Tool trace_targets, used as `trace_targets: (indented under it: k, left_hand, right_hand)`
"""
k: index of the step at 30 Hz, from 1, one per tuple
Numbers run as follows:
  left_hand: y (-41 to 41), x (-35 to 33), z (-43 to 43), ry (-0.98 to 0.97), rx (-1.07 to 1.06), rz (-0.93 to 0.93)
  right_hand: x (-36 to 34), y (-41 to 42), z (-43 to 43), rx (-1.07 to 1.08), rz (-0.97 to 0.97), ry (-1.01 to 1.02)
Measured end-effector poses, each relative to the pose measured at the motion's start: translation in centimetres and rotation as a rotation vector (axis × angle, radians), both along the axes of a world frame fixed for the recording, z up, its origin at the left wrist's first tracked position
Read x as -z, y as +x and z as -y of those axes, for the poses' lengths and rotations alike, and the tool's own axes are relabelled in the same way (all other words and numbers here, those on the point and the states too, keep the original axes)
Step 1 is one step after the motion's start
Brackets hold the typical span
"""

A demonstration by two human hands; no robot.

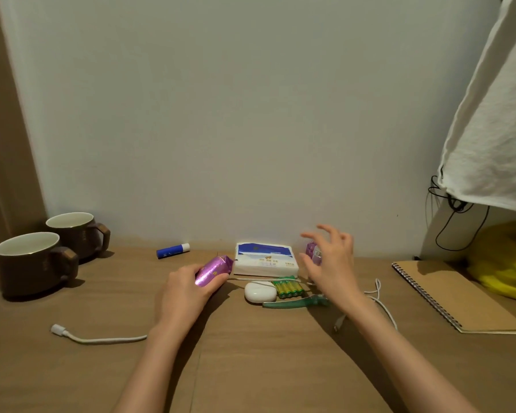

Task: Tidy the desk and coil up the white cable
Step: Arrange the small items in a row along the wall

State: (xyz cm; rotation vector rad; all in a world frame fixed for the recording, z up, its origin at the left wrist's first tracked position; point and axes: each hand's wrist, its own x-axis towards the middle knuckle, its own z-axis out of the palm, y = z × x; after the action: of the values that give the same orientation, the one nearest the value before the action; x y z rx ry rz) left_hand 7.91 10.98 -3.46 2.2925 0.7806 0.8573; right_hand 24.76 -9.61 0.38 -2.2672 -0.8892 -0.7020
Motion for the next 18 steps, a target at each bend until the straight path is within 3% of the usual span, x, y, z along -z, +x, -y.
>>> trace_targets:
  k: [5, 11, 18]
  left_hand:
    - [0.9, 0.7, -0.4, -0.017, -0.079, 0.032]
    - [1.3, 0.8, 0.0, -0.007, -0.111, -0.002]
    - [1.2, 0.7, -0.1, 0.002, -0.123, -0.001]
  right_hand:
    - [0.9, 2.2, 1.3, 0.011, -0.28, -0.152]
    - [-0.1, 3.2, -0.2, -0.097, -0.329, -0.127]
    - [-0.4, 5.8, -3.3, -0.051, -0.366, -0.109]
